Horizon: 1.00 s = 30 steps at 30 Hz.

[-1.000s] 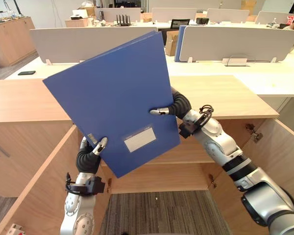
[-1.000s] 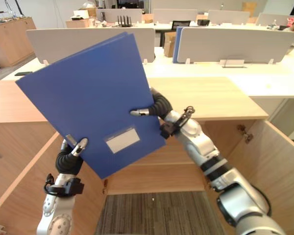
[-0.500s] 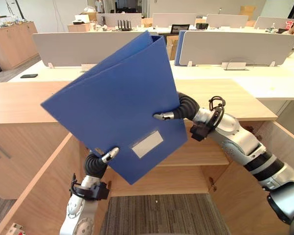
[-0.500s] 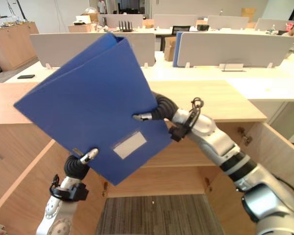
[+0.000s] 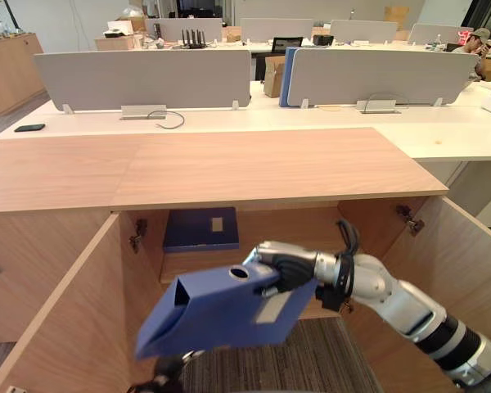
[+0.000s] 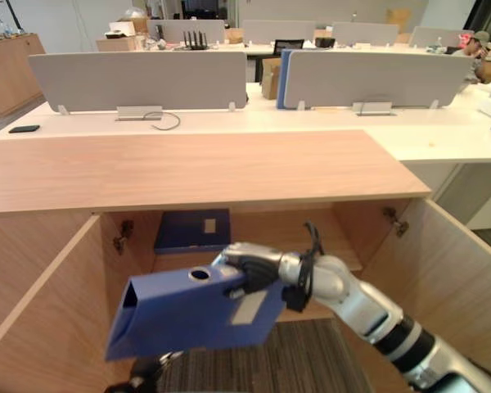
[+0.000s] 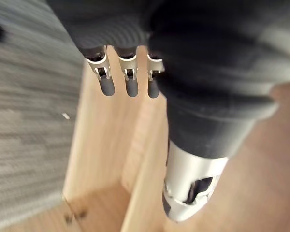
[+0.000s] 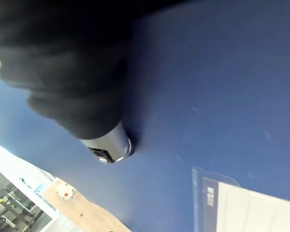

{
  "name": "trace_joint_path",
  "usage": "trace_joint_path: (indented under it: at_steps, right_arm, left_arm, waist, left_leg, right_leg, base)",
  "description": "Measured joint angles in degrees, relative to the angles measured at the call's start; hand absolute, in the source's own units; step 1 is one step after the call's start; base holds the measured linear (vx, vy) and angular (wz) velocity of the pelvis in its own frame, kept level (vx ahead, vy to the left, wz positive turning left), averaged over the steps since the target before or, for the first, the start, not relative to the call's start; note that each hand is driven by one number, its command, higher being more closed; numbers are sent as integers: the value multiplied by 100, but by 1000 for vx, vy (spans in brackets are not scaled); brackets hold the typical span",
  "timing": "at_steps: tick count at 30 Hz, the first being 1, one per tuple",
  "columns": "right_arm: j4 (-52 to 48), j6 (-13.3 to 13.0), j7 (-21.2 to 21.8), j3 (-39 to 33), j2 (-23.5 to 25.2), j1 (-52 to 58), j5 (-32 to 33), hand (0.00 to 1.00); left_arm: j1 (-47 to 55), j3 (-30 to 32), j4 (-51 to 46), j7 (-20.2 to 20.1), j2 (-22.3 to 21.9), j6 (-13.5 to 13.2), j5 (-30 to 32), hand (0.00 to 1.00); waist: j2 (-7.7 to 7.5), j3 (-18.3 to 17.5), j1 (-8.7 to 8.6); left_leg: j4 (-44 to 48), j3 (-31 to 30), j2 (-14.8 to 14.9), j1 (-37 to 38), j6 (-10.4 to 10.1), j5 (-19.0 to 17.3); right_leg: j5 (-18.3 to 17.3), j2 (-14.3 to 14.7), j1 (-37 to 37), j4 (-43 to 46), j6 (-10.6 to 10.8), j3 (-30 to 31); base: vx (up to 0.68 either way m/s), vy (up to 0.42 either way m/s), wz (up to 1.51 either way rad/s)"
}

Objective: Walk over to the cabinet, pick up the folder, carry it to the office cabinet, place the folder inside the office cabinet, then close the office cabinet door

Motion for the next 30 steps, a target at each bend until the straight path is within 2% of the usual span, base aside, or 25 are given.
trace_joint_path:
  at_steps: [3, 8, 9, 10, 11, 13, 15, 17, 19, 20, 23, 24, 26, 27, 30]
  right_arm:
    - [244, -163, 167, 346, -113, 202, -433, 100]
    - [1149, -226, 368, 581, -141, 242, -1119, 100]
    - [1264, -223, 384, 575, -106, 242, -1223, 100]
    - [1399, -222, 383, 553, 22, 230, -1280, 100]
    - [1427, -222, 381, 549, 57, 229, -1284, 100]
    - [1676, -177, 217, 516, 329, 224, -1463, 100]
    - [1874, -131, 91, 509, 476, 168, -1590, 100]
    - [2044, -83, 31, 489, 583, -18, -1630, 100]
    - [2240, -25, -29, 312, 692, -203, -1631, 100]
    - [2338, 57, -96, 168, 752, -273, -1639, 100]
    - [2297, 228, -287, -305, 893, -352, -1550, 100]
    - [2291, 301, -395, -557, 941, -443, -1195, 100]
    - [2294, 386, -520, -791, 1011, -542, -551, 100]
    - [2298, 441, -630, -895, 1183, -575, -40, 100]
    - [2333, 446, -756, -1008, 1462, -612, 474, 100]
  left_arm:
    - [96, 858, 940, 233, 22, 76, -100, 0]
    - [365, 1766, 1448, 352, -17, 203, 626, 0]
    - [371, 1963, 1471, 377, -14, 213, 784, 0]
    - [295, 2149, 1467, 400, -13, 211, 889, 0]
    - [275, 2166, 1467, 407, -14, 212, 897, 0]
    - [156, 2261, 1458, 451, -65, 212, 926, 0]
    - [22, 2274, 1417, 517, -132, 211, 940, 0]
    - [-113, 2235, 1238, 557, -216, 208, 953, 0]
    - [-278, 1962, 968, 588, -235, 195, 902, 0]
    - [-377, 1754, 780, 609, -237, 181, 868, 0]
    - [-514, 1436, 447, 613, -242, 95, 560, 0]
    - [-559, 1305, 344, 616, -250, 38, 323, 0]
    - [-606, 1203, 336, 617, -274, 33, 147, 0]
    - [-623, 1137, 379, 621, -337, 37, 98, 0]
    - [-744, 1147, 497, 630, -458, 37, 98, 0]
  waist:
    - [-59, 36, -44]
    - [-124, 98, 64]
    - [-131, 201, 70]
    - [-148, 422, 95]
    - [-135, 471, 100]
    - [33, 769, 89]
    - [156, 1005, 86]
    - [241, 1306, 52]
    - [321, 1643, 56]
    - [412, 1874, 58]
    - [483, 2264, 54]
    - [472, 2385, 56]
    - [436, 2492, 78]
    - [416, 2583, 88]
    - [321, 2728, 129]
  left_leg:
    - [1, 38, 26, 17, -7, -6]
    - [47, 367, 104, 172, -30, -112]
    - [261, 466, 153, 130, -53, -219]
    - [1022, 579, 306, -148, -63, -605]
    - [1197, 599, 350, -228, -64, -689]
    - [2425, 623, 746, -753, -71, -1287]
    - [2974, 628, 952, -1035, -56, -1547]
    - [3395, 615, 1026, -1358, -10, -1698]
    - [3880, 575, 1068, -1819, 47, -1844]
    - [4197, 531, 1071, -2105, 92, -1943]
    - [4662, 528, 939, -2618, 225, -2121]
    - [4925, 529, 849, -2944, 308, -2194]
    - [5266, 593, 807, -3284, 357, -2321]
    - [5585, 647, 764, -3591, 450, -2462]
    - [6042, 823, 740, -4210, 624, -2630]
  right_leg:
    - [16, 4, -4, -2, -11, 49]
    - [73, 55, -34, 44, -27, 392]
    - [61, 91, -75, 127, -43, 490]
    - [34, 119, -189, 312, -74, 630]
    - [33, 135, -214, 350, -76, 654]
    - [-47, 369, -441, 720, -134, 805]
    - [-197, 502, -725, 1151, -132, 903]
    - [-398, 533, -1141, 1717, -92, 939]
    - [-587, 529, -1651, 2321, -49, 946]
    - [-711, 507, -1945, 2680, -15, 939]
    - [-968, 351, -2541, 3369, 121, 960]
    - [-1115, 207, -2911, 3769, 183, 979]
    - [-1312, 137, -3340, 4255, 267, 1080]
    - [-1460, 64, -3697, 4652, 379, 1181]
    - [-1614, -13, -4458, 5238, 559, 1402]
  base:
    - [-1, -2, -8]
    - [-34, 8, -36]
    - [-112, -25, -56]
    - [-134, -31, -54]
    - [-149, -20, -51]
    - [-138, 1, -42]
    - [-119, 38, -33]
    - [-166, 81, -18]
    - [-179, 118, -2]
    - [-176, 174, 8]
    - [-136, 187, 14]
    - [-111, 204, 22]
    - [-89, 155, 8]
    - [-58, 127, -1]
    - [-79, 202, -5]
